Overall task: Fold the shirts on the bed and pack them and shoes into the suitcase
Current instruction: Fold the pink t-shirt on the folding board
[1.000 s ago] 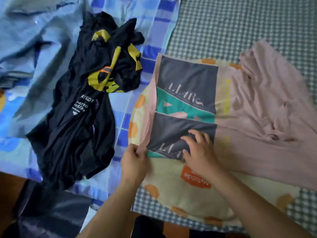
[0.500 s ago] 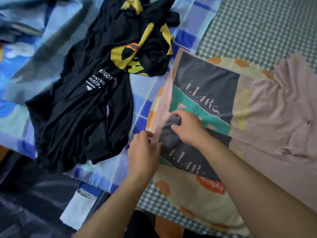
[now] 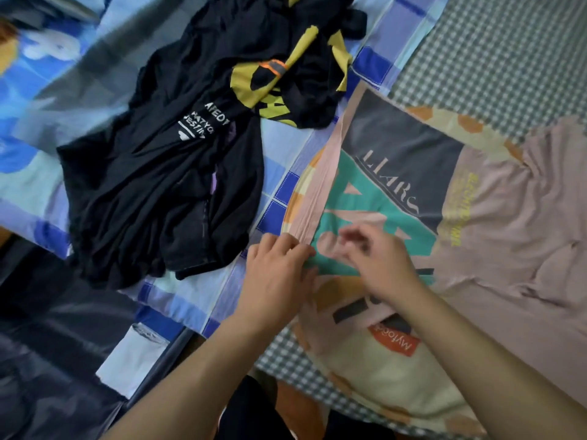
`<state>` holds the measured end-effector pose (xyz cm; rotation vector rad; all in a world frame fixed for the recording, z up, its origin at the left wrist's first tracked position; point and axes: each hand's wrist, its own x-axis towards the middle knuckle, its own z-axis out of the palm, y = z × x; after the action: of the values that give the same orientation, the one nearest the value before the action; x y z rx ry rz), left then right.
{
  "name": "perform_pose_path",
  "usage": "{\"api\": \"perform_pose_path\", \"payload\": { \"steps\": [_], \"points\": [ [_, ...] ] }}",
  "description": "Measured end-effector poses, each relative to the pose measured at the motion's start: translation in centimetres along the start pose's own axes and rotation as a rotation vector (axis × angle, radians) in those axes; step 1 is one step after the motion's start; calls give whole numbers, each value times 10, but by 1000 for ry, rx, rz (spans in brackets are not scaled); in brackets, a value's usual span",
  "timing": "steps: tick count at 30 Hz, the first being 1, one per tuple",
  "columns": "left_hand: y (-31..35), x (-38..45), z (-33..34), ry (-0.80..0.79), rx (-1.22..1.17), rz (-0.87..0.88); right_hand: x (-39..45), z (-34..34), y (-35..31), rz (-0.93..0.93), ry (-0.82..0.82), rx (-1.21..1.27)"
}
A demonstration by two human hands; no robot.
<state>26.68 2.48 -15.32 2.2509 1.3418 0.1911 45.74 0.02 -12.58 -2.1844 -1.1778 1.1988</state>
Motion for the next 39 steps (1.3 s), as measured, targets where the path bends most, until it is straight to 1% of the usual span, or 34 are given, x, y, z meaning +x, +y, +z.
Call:
{"api": "perform_pose_path", "payload": {
  "steps": [1, 2, 4, 6, 8, 9, 10, 11, 13, 14, 15, 16, 17, 19, 20, 22, 24, 25, 26, 27, 28, 30, 31, 33, 35, 36, 37, 38, 39],
  "points": [
    [2, -2, 3, -35, 75, 11, 21, -1, -11, 120, 39, 109],
    [4, -5, 4, -72, 142, -15, 39, -1, -20, 205, 46, 201],
    [4, -13, 3, -114, 203, -138, 64, 1, -42, 307, -16, 317],
    [4, -21, -1, -108, 174, -263, 74, 3, -65, 346, -164, 483],
    [3, -27, -7, -111, 84, -438, 72, 4, -81, 335, -314, 695],
    [1, -30, -9, -108, 25, -517, 69, 5, -83, 328, -337, 746],
    [0, -33, -12, -82, -31, -554, 66, 7, -81, 324, -304, 711],
    [0, -36, -14, -41, -67, -545, 62, 9, -76, 324, -216, 598],
    [2, -40, -15, 40, -80, -460, 52, 13, -64, 356, 29, 355],
    [5, -41, -13, 49, -61, -425, 47, 13, -58, 385, 109, 317],
    [9, -41, -11, 32, -24, -407, 41, 15, -54, 415, 117, 320],
    [13, -40, -8, -4, 18, -417, 36, 18, -52, 440, 56, 334],
    [18, -40, -4, -43, 43, -437, 29, 22, -52, 455, -47, 331],
    [23, -42, 0, -82, 10, -474, 19, 34, -55, 440, -244, 296],
    [24, -44, 1, -84, -49, -507, 16, 39, -57, 418, -314, 325],
    [21, -50, 0, -111, -285, -643, 14, 45, -62, 371, -420, 510],
    [17, -55, -4, -133, -548, -830, 16, 48, -62, 330, -439, 751],
    [15, -57, -6, -154, -584, -884, 17, 47, -61, 315, -405, 805],
    [15, -58, -9, -179, -547, -892, 18, 47, -59, 293, -350, 775],
    [14, -59, -12, -192, -486, -873, 19, 46, -57, 259, -287, 679],
    [14, -59, -13, -175, -413, -834, 18, 45, -53, 229, -230, 548],
    [15, -54, -15, -65, -273, -710, 12, 44, -46, 189, -157, 315],
    [16, -50, -15, -4, -207, -637, 8, 44, -41, 176, -137, 252],
    [17, -38, -8, 58, -107, -517, -4, 46, -31, 122, -96, 216],
    [15, -29, -2, 71, -73, -439, -18, 45, -18, -14, 1, 140],
    [11, -24, -4, 52, -94, -455, -27, 41, -9, -85, 78, 67],
    [5, -20, -6, 23, -128, -507, -35, 34, 2, -132, 168, 2],
    [-2, -19, -9, 9, -152, -554, -44, 26, 15, -140, 262, -46],
    [-9, -20, -13, 34, -149, -519, -54, 17, 29, -128, 350, -84]
  ]
}}
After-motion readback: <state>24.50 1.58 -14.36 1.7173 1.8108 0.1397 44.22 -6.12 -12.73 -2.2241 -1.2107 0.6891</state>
